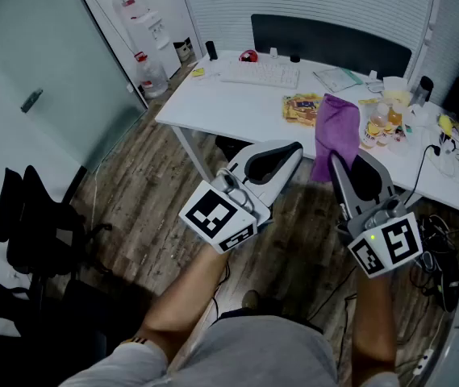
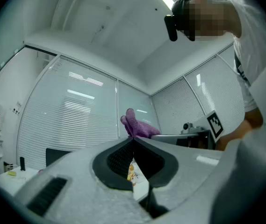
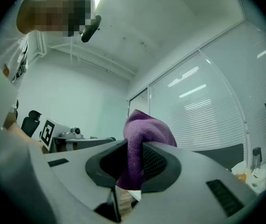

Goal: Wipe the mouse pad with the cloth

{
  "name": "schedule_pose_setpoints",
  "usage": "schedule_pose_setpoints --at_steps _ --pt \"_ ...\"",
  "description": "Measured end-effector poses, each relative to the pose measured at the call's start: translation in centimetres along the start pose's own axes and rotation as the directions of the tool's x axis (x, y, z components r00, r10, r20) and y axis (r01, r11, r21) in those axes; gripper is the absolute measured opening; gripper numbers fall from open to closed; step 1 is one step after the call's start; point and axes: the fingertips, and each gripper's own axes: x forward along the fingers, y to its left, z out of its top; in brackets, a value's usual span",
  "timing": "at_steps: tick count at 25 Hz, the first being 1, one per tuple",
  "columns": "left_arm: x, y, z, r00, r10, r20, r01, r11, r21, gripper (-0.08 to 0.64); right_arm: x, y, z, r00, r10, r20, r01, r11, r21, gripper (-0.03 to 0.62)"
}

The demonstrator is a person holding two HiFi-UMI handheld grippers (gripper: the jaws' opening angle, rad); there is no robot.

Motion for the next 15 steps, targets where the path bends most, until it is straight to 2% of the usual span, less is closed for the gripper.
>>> schedule_pose_setpoints --at_steps 15 --pt "-1.1 1.1 -0.4 1.0 -0.004 -0.006 0.004 1.0 -0.007 0.015 0.9 0.4 -0.6 1.0 -0.019 -0.005 0.019 1.0 0.006 0.069"
